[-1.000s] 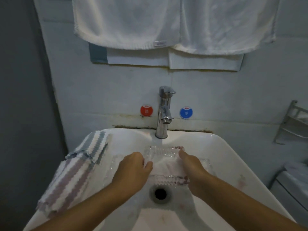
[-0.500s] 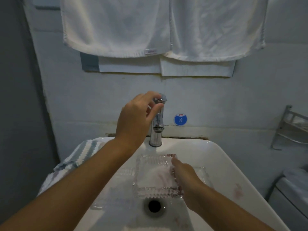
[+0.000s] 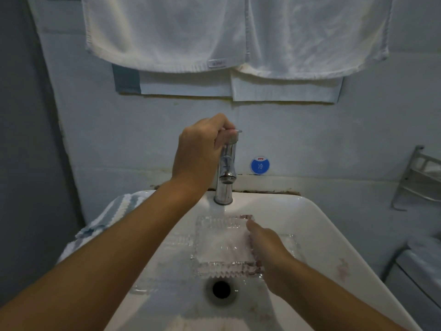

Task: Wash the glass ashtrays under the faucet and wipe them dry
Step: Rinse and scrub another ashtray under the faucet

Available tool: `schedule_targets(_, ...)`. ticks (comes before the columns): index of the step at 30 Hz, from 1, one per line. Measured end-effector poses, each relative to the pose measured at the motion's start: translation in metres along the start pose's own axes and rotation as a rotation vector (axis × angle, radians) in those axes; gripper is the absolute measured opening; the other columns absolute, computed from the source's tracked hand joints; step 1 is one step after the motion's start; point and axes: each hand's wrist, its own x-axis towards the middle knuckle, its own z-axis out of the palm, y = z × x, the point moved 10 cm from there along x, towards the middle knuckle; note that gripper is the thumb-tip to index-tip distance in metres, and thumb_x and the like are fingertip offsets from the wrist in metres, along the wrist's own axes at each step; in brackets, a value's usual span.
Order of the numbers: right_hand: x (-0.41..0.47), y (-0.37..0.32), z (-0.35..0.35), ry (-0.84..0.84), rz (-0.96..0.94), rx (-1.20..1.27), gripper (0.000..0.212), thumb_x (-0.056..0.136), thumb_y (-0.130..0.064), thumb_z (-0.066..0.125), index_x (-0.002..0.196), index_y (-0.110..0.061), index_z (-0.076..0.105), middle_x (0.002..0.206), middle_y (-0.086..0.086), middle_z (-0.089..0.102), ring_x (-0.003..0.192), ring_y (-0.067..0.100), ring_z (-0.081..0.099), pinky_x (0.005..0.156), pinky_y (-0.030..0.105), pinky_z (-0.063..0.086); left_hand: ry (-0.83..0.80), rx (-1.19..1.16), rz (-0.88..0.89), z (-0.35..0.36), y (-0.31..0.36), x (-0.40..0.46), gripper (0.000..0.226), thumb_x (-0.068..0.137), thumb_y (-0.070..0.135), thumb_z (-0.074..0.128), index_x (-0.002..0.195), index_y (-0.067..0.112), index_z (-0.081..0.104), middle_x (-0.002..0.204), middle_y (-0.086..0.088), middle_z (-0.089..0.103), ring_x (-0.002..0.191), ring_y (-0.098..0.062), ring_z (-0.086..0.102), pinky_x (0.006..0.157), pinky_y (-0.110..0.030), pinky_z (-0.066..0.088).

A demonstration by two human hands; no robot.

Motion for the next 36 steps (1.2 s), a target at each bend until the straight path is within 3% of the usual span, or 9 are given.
schedule_targets(4, -0.005, -0.002, 0.0, 0.004, -0.001, -0.007, 0.046, 0.108, -0.042, 0.037, 0.138, -0.009, 0.049, 0.099, 0.004, 0.062, 0.091, 0.024, 0.062, 0.077, 0.037, 0.051, 0.001, -0.009, -0.021, 0.001, -0.004, 0.002, 0.015, 0.096, 0.018, 0.064, 0.098, 0.006, 0.071, 0.085, -0.006, 0.072, 0.075, -0.017, 0.068, 0.07, -0.034, 0.061)
schedule_targets(8, -0.007, -0.003, 0.0, 0.006, -0.01, -0.002, 0.047, 0.108, -0.041, 0.037, 0.138, -0.009, 0.049, 0.097, 0.004, 0.062, 0.089, 0.023, 0.062, 0.069, 0.034, 0.05, -0.004, -0.033, -0.059, 0.003, -0.008, 0.004, 0.015, 0.095, 0.021, 0.064, 0.101, 0.009, 0.07, 0.089, -0.005, 0.073, 0.08, -0.016, 0.069, 0.074, -0.036, 0.062)
schedule_targets(13, -0.01, -0.006, -0.001, 0.022, -0.029, -0.023, 0.047, 0.108, -0.04, 0.037, 0.14, -0.008, 0.047, 0.09, 0.001, 0.055, 0.08, 0.017, 0.055, 0.072, 0.034, 0.046, -0.005, -0.044, -0.07, 0.003, -0.009, 0.008, 0.015, 0.095, 0.021, 0.064, 0.101, 0.009, 0.07, 0.088, -0.005, 0.073, 0.08, -0.016, 0.07, 0.074, -0.038, 0.061)
schedule_targets(18, -0.012, -0.007, 0.0, 0.024, -0.024, -0.025, 0.044, 0.108, -0.039, 0.037, 0.138, -0.009, 0.049, 0.088, 0.0, 0.056, 0.079, 0.018, 0.057, 0.06, 0.032, 0.044, -0.006, -0.06, -0.072, 0.003, -0.009, 0.01, 0.014, 0.095, 0.021, 0.065, 0.1, 0.009, 0.07, 0.087, -0.005, 0.073, 0.08, -0.017, 0.071, 0.074, -0.04, 0.061)
schedule_targets(26, -0.011, -0.006, 0.0, 0.014, -0.022, 0.014, 0.044, 0.108, -0.038, 0.038, 0.137, -0.007, 0.049, 0.088, 0.002, 0.058, 0.079, 0.018, 0.059, 0.056, 0.029, 0.045, -0.007, -0.057, -0.089, 0.005, -0.011, 0.006, 0.022, 0.096, 0.024, 0.063, 0.112, 0.009, 0.066, 0.087, 0.0, 0.068, 0.077, -0.009, 0.067, 0.072, -0.015, 0.057)
schedule_targets(29, -0.012, -0.007, -0.001, 0.029, -0.023, -0.002, 0.043, 0.108, -0.038, 0.039, 0.136, -0.008, 0.049, 0.087, 0.002, 0.056, 0.078, 0.017, 0.056, 0.054, 0.029, 0.042, -0.011, -0.092, -0.208, 0.001, -0.027, -0.014, 0.021, 0.099, 0.023, 0.058, 0.117, 0.012, 0.058, 0.086, 0.008, 0.061, 0.074, -0.002, 0.061, 0.069, -0.01, 0.054)
schedule_targets(32, -0.011, -0.008, -0.005, 0.048, -0.021, -0.002, 0.044, 0.108, -0.039, 0.038, 0.14, -0.009, 0.047, 0.087, 0.0, 0.053, 0.075, 0.015, 0.052, 0.055, 0.029, 0.039, -0.083, -0.077, -0.439, 0.006, -0.06, -0.06, 0.009, 0.103, 0.024, 0.05, 0.097, 0.018, 0.053, 0.082, 0.006, 0.061, 0.073, -0.014, 0.065, 0.068, -0.037, 0.061)
schedule_targets(34, -0.008, -0.008, -0.008, 0.069, -0.029, -0.001, 0.045, 0.108, -0.039, 0.038, 0.14, -0.009, 0.047, 0.088, 0.001, 0.054, 0.075, 0.016, 0.053, 0.055, 0.029, 0.039, -0.219, -0.015, -0.637, 0.014, -0.084, -0.096, 0.023, 0.104, 0.029, 0.044, 0.088, 0.016, 0.054, 0.08, -0.003, 0.064, 0.072, -0.025, 0.066, 0.068, -0.051, 0.059)
schedule_targets(36, -0.005, -0.009, -0.011, 0.082, -0.036, -0.006, 0.046, 0.108, -0.039, 0.039, 0.142, -0.01, 0.046, 0.094, 0.003, 0.055, 0.076, 0.016, 0.052, 0.054, 0.029, 0.038, -0.482, 0.155, -0.789, 0.024, -0.097, -0.126, 0.031, 0.103, 0.038, 0.04, 0.087, 0.016, 0.055, 0.081, -0.006, 0.067, 0.072, -0.025, 0.067, 0.071, -0.047, 0.059)
